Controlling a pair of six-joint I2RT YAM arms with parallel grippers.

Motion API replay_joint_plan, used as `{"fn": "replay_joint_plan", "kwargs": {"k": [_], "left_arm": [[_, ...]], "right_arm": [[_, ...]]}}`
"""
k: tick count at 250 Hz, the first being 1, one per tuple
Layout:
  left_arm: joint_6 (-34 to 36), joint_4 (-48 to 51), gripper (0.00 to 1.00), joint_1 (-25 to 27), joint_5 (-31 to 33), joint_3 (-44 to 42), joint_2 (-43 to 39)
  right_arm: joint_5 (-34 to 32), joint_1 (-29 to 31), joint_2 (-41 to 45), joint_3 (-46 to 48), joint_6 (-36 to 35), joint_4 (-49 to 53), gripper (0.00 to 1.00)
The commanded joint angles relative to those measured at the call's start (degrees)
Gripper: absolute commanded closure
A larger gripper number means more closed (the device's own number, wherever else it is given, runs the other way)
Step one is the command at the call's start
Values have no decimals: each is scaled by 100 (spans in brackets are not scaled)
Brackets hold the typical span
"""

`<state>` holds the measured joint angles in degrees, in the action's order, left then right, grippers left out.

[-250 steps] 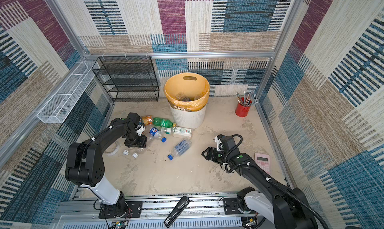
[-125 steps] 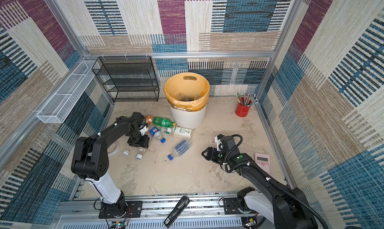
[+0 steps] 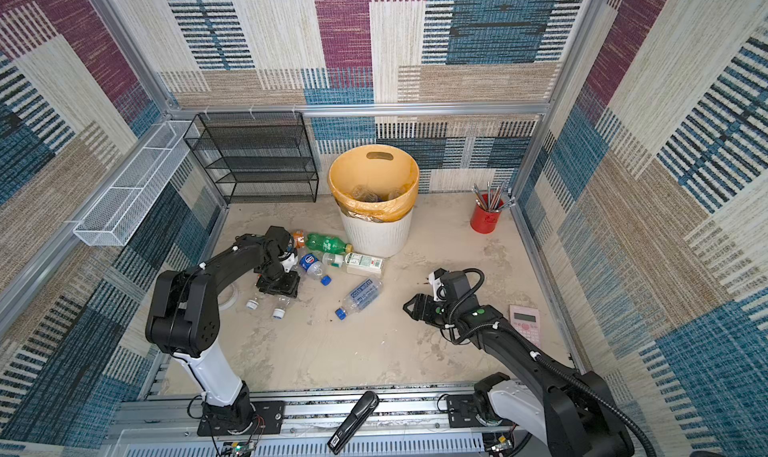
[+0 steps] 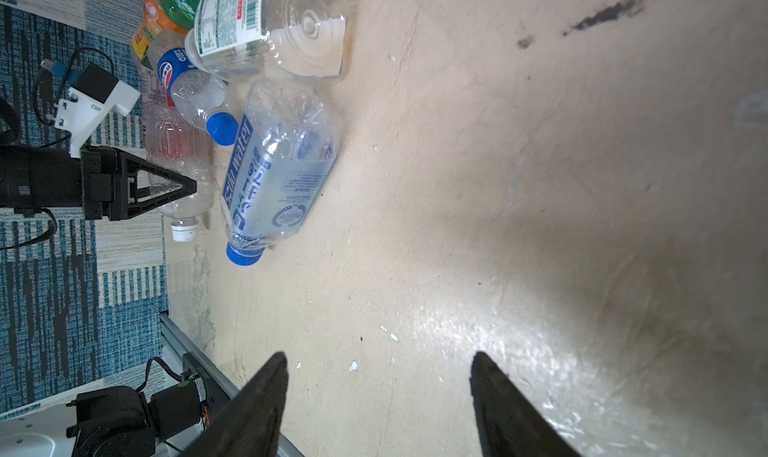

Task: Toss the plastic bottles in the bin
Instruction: 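Lower the left gripper onto the upright clear bottle and close it, then lift the clear bottle with the left gripper over the bin and release it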

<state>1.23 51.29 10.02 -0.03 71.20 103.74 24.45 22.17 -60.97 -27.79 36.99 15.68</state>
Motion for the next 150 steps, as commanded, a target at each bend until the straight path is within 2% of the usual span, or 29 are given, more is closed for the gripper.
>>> {"fn": "replay_joint_plan", "kwargs": {"k": [1, 32, 70, 150], "left_arm": [[156, 104, 43, 22, 3, 13, 10], [139, 271, 44, 78, -28, 71, -324], [-112, 265, 44, 97, -325, -115, -1212], [-1288, -713, 44, 95, -1422, -1454, -3447]], "right_arm": [[10, 7, -11, -51, -73, -155, 29], [15, 6, 15, -111, -65, -128, 29], [13, 12, 15, -176, -34, -170, 29], [184, 6, -248, -170, 5, -460, 29]]}}
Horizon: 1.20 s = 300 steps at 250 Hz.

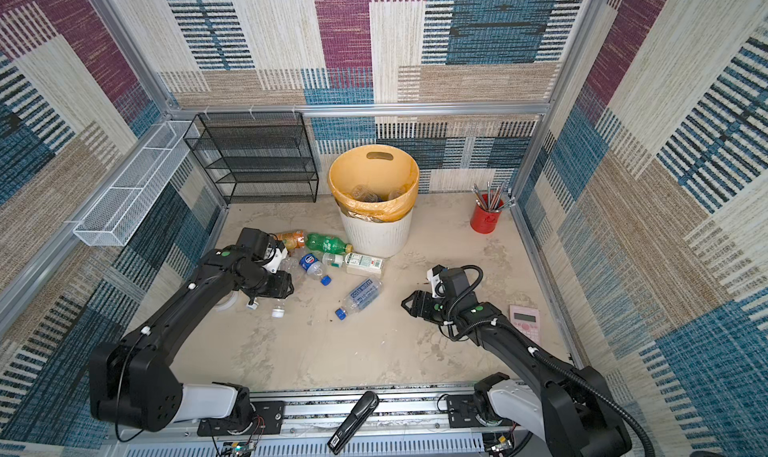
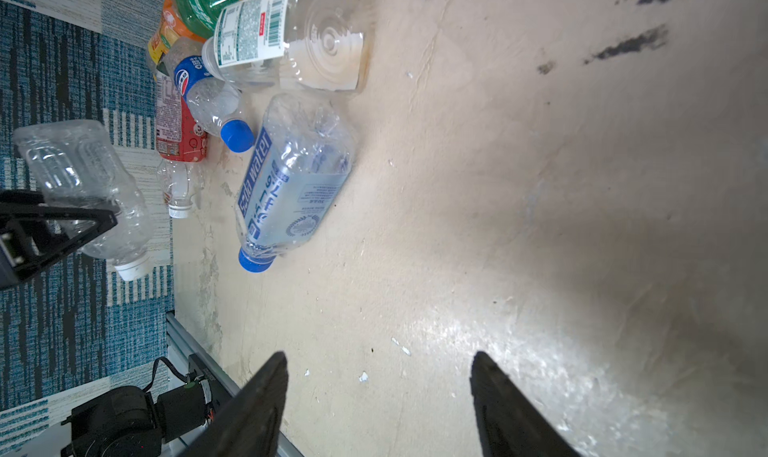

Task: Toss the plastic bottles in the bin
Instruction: 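Lift the clear bottle with the left gripper over the bin and release it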

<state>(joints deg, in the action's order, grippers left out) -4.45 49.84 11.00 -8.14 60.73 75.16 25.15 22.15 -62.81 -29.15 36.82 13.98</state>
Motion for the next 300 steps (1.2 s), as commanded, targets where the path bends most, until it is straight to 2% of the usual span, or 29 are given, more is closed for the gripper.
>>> {"fn": "replay_joint_plan", "kwargs": {"k": [1, 43, 70, 97, 131, 175, 200, 224, 244, 250, 280, 300], "left_arm": [[-735, -588, 44, -2, -628, -428, -615], [-1587, -1440, 44, -2, -1204, -1254, -1855], [-2127, -2043, 43, -2, -1354, -1633, -2645], [-2530, -2600, 42, -2, -1407, -1708, -3069], [-2795, -3057, 42, -2, -1503, -1251, -2827], [-2962, -3855, 40, 70, -1579, -35, -1666], [-2988, -4418, 35, 285, -1563, 1211, -556], [-2906, -4474, 33, 616, -1561, 3174, 884], [-2924, -4045, 19, 812, -1283, 5246, 2267], [-2986, -3770, 0, 824, -1193, 5931, 2701], [-3207, -2022, 1, 842, -1045, 9428, 4574], [-3139, -1601, 2, 859, -968, 10695, 5055]], "right_arm": [[118, 13, -69, -37, 29, -294, 29], [207, 8, -169, -62, 34, -395, 29], [225, 8, -173, -88, 7, -387, 29], [214, 9, -146, -86, -23, -362, 29], [207, 8, -93, -40, -27, -352, 29], [172, 13, 55, -35, -4, -282, 29], [140, 14, 155, -10, 41, -261, 29], [106, 8, 231, 3, 78, -229, 29], [56, 8, 317, -8, 128, -181, 29], [35, 9, 353, -10, 136, -160, 29], [-41, 8, 569, -33, 179, 8, 29], [-106, 8, 798, 46, 256, 96, 29]]}}
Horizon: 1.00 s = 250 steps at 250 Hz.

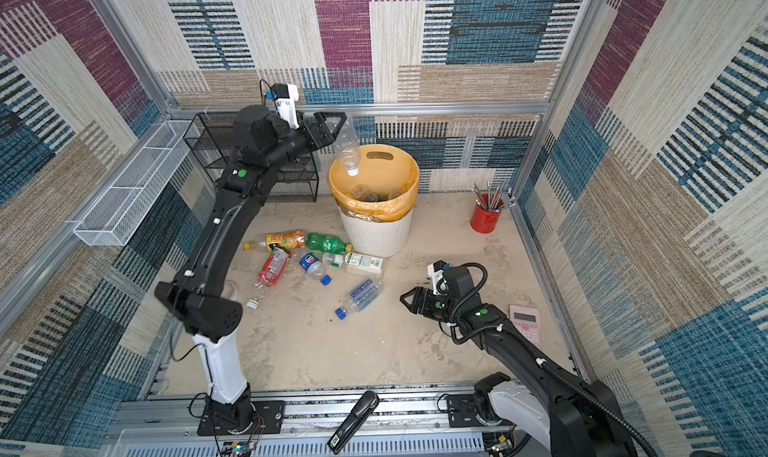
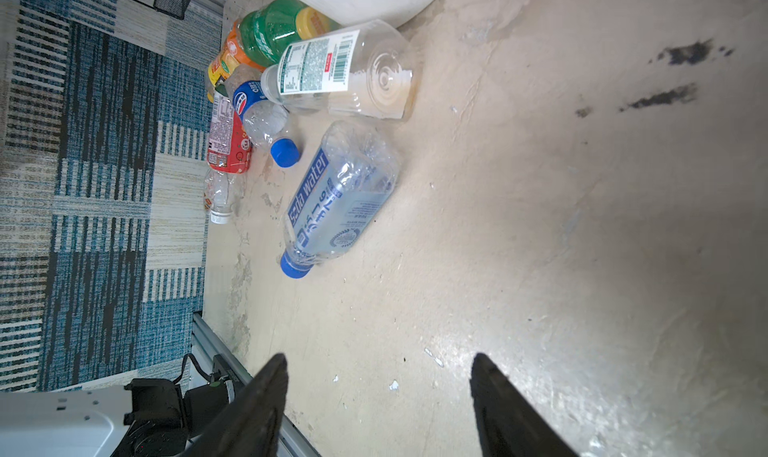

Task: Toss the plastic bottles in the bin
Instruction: 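Lift the clear bottle with the left gripper over the bin and release it, then return the left gripper to the pile while the right gripper reaches for soda water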

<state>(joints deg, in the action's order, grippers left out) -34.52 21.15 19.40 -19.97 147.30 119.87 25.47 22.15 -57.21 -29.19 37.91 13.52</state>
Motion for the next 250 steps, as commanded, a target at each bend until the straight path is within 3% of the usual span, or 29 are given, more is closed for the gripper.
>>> {"fn": "replay_joint_plan", "kwargs": {"k": [1, 17, 33, 68, 86, 117, 181, 212, 250], "left_arm": [[-124, 1269, 2, 20, 213, 2065, 586], [-48, 1107, 2, 21, 157, 2012, 353], [127, 679, 1, 70, 116, 1205, -278], [281, -1609, 1, 143, 415, -2685, -2639], [371, -2128, 1, 132, 707, -4191, -3649], [468, -2021, 1, 105, 1064, -6136, -5046], [-375, -1167, 0, 32, 1555, -9364, -7343], [-650, -652, 0, 33, 1838, -10204, -8101], [-763, 267, 0, 43, 2144, -10457, -8551]], "right_arm": [[-139, 8, 251, 56, 151, 138, 29], [-146, 8, 371, 142, 206, 144, 29], [-146, 8, 423, 223, 215, 160, 28], [-144, 8, 445, 342, 246, 114, 28], [-121, 8, 411, 395, 279, 34, 28], [-48, 8, 252, 448, 303, -113, 28], [175, 9, -25, 453, 542, -450, 29], [274, 17, -38, 492, 955, -638, 29], [236, 85, 43, 518, 1632, -887, 29]]}}
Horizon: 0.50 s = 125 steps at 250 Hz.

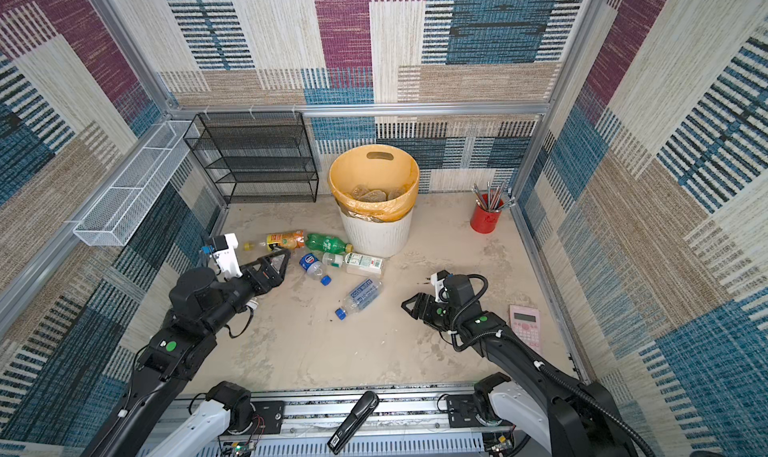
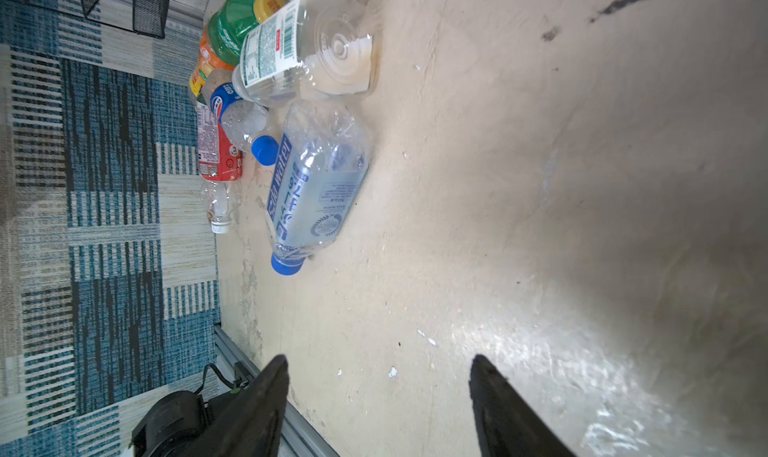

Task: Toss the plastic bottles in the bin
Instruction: 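Return the left gripper to the pile while the right gripper reaches for soda water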

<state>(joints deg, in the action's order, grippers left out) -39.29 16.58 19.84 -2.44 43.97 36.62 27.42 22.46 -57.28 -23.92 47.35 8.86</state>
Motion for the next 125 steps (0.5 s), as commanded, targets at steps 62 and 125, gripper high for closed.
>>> {"fn": "replay_joint_plan", "kwargs": {"k": [62, 125], "left_arm": [[-498, 1568, 0, -6, 455, -220, -412], [-414, 1816, 0, -19, 70, -217, -236]], "right_arm": [[-677, 760, -633, -701, 1399, -345, 29], [-1797, 1744, -1851, -1725, 2336, 69, 26]]}}
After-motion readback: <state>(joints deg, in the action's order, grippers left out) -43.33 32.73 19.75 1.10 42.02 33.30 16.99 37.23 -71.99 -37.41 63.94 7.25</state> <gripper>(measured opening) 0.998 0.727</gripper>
